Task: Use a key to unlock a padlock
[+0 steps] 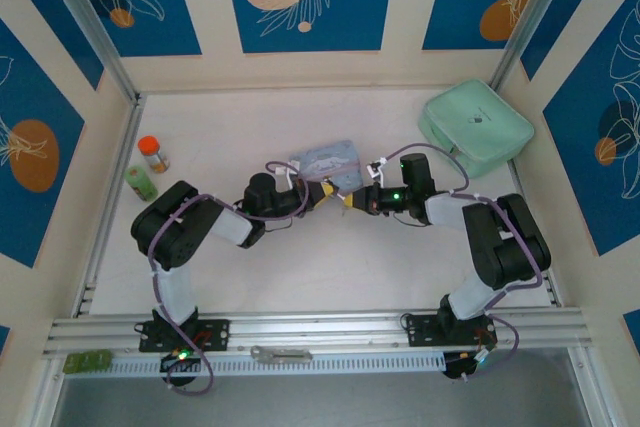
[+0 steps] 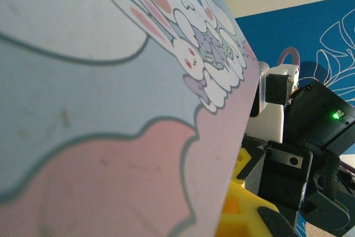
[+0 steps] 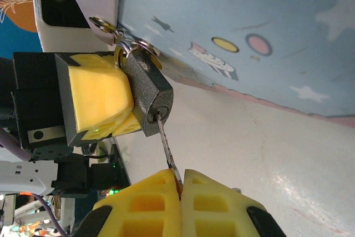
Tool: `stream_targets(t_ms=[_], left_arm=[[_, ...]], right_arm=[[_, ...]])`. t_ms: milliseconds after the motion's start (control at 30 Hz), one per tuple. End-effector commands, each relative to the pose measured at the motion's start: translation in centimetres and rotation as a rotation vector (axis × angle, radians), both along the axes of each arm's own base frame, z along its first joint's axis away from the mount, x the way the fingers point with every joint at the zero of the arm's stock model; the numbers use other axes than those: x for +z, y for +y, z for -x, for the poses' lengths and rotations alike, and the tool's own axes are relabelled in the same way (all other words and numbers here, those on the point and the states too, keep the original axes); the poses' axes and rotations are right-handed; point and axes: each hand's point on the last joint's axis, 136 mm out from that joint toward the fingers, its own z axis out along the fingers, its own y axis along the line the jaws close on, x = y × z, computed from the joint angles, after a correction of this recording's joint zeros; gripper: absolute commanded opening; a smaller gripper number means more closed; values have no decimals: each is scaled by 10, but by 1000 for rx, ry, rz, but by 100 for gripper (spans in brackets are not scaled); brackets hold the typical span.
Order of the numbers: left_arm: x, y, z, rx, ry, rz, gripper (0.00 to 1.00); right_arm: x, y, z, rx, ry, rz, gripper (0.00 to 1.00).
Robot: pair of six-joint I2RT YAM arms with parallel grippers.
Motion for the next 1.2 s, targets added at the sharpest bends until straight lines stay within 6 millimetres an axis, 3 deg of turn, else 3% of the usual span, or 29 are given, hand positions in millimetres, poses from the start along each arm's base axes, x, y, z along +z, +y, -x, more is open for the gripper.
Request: stream_targets(t_ms=[0, 667, 867, 1167], left_arm=[[24, -3, 2, -31, -85, 32, 0], [34, -2, -2, -17, -105, 41, 0], [37, -3, -1, -20, -109, 44, 0], [34, -2, 1, -23, -106, 41, 0]], right_arm=[[14, -4, 0, 4, -49, -12, 0], [2, 1, 8, 19, -35, 33, 0], [6, 10, 8, 45, -49, 22, 0], [16, 8, 5, 40, -60, -12, 0]])
